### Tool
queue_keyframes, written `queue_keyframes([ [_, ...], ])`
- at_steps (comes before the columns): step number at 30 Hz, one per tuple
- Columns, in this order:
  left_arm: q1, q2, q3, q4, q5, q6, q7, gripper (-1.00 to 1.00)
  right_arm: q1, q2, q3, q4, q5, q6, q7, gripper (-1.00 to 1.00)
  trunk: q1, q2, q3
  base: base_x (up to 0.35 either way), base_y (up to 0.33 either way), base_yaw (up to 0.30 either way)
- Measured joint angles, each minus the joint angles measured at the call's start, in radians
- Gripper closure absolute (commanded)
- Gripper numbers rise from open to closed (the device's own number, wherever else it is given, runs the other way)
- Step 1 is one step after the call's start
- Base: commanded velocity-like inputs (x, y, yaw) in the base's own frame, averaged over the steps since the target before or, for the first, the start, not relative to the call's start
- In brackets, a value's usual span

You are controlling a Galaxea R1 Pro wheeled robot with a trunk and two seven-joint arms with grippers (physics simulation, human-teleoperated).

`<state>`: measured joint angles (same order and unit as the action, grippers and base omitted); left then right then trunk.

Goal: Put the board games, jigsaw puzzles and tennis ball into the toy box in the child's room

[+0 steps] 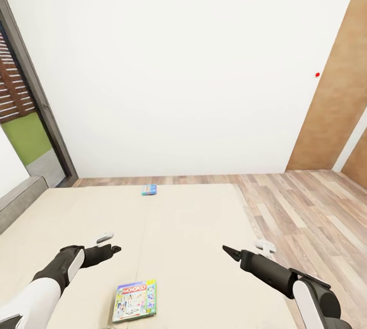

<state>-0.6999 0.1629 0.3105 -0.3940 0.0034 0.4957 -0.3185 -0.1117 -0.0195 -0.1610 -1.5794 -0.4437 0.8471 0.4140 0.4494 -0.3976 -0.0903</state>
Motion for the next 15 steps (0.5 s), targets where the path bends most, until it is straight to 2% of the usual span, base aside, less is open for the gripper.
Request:
queue_keyframes([
  [15, 0.0, -0.003, 0.0, 0.002, 0.001, -0.006, 0.001, -1.0, -0.001, 0.002, -0.006, 0.001, 0.001, 0.001, 0.028, -1.0, 0.0, 0.0, -0.024, 0.0, 0.0, 0.0],
])
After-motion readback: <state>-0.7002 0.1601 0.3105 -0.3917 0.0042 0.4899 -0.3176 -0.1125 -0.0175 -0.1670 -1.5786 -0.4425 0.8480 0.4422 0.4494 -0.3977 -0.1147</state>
